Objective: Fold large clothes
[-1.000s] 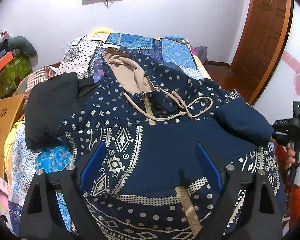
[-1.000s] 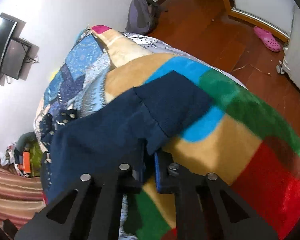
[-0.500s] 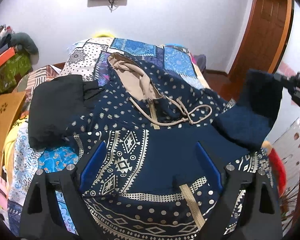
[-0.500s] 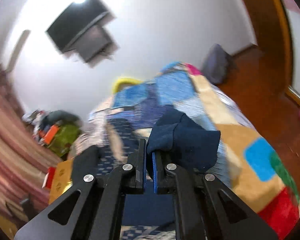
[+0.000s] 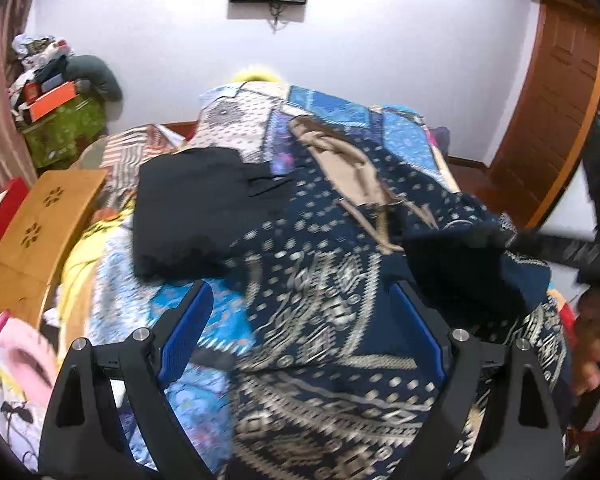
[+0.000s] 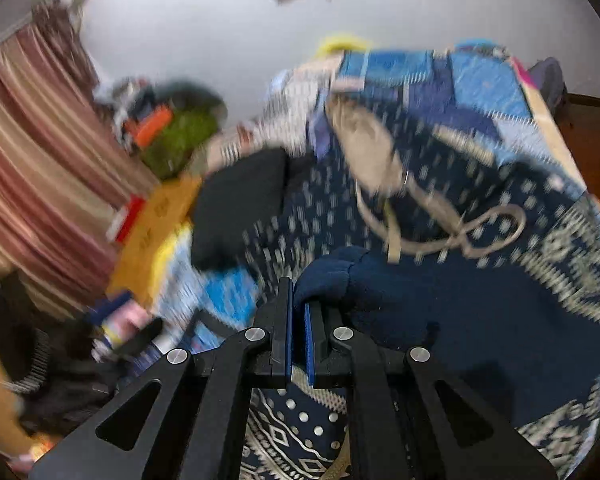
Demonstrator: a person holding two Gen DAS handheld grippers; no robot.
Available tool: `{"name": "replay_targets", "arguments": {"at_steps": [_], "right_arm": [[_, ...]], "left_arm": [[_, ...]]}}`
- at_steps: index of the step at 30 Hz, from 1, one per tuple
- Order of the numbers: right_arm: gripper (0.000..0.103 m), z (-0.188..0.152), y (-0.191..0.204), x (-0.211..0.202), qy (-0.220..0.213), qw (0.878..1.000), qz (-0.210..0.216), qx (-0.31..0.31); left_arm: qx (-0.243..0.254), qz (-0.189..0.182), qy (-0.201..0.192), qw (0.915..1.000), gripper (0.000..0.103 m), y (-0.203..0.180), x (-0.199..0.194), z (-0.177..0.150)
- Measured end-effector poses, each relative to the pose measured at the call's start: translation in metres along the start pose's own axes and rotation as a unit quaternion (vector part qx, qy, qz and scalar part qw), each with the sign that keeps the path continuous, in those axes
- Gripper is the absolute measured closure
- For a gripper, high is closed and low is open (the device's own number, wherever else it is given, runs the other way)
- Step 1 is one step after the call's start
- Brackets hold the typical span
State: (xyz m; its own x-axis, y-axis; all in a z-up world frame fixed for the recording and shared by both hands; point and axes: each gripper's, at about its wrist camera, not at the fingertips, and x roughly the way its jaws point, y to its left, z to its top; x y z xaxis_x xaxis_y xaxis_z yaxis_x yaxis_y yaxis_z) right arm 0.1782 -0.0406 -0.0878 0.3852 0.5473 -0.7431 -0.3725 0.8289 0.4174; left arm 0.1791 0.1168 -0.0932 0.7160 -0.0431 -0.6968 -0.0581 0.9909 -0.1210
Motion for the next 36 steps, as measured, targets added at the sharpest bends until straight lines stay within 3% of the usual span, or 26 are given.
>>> {"name": "replay_targets", "arguments": {"at_steps": [5, 9, 11, 13, 18, 23, 27, 30, 33, 34, 35, 36], "right_arm": [[0.097, -0.03, -0.014, 0.05, 0.154, 0.988, -0.009, 0.012], [0.09, -0.046, -0.02, 0.044, 0.19, 0.982, -0.005, -0.001], [0.059, -0.046, -0.024, 0.03, 0.178, 0.984, -0.011, -0.006], [0.043, -0.042, -0.027, 0.009, 0.14, 0.99, -0.024, -0.01], [0.04, -0.026, -0.048, -0.05, 0.046, 0.997, -0.057, -0.004], [0.039, -0.019, -0.084, -0.096, -0.034, 0.989, -0.145, 0.012], [0.039, -0.016, -0.111, -0.12, -0.057, 0.981, -0.182, 0.03], [0.039, -0.021, -0.133, -0.135, -0.066, 0.975, -0.204, 0.053], [0.039, -0.024, -0.152, -0.141, -0.064, 0.972, -0.216, 0.074], [0.039, -0.026, -0.158, -0.142, -0.062, 0.97, -0.221, 0.081], [0.039, -0.027, -0.164, -0.145, -0.062, 0.969, -0.223, 0.085], [0.039, -0.027, -0.17, -0.145, -0.06, 0.968, -0.227, 0.091]], "left_arm": [[-0.019, 0.004, 0.018, 0.9996, 0.013, 0.014, 0.0, -0.016], [-0.02, 0.004, 0.035, 0.9992, 0.013, 0.01, 0.008, -0.024], [-0.016, 0.002, 0.041, 0.999, 0.013, 0.004, 0.011, -0.025], [-0.004, 0.0, 0.046, 0.9989, 0.013, -0.006, 0.016, -0.024], [0.043, -0.012, 0.053, 0.9976, 0.013, -0.042, 0.028, -0.018], [0.117, -0.022, 0.082, 0.9895, 0.013, -0.085, 0.055, -0.022], [0.175, -0.038, 0.125, 0.9757, 0.013, -0.117, 0.087, -0.037], [0.196, -0.024, 0.142, 0.97, 0.014, -0.13, 0.11, -0.045], [0.185, -0.023, 0.153, 0.9706, 0.037, -0.135, 0.126, -0.047], [0.172, -0.03, 0.153, 0.9726, 0.05, -0.134, 0.128, -0.045], [0.163, -0.033, 0.152, 0.9744, 0.071, -0.132, 0.129, -0.042], [0.154, -0.034, 0.149, 0.9761, 0.081, -0.131, 0.129, -0.038]]}}
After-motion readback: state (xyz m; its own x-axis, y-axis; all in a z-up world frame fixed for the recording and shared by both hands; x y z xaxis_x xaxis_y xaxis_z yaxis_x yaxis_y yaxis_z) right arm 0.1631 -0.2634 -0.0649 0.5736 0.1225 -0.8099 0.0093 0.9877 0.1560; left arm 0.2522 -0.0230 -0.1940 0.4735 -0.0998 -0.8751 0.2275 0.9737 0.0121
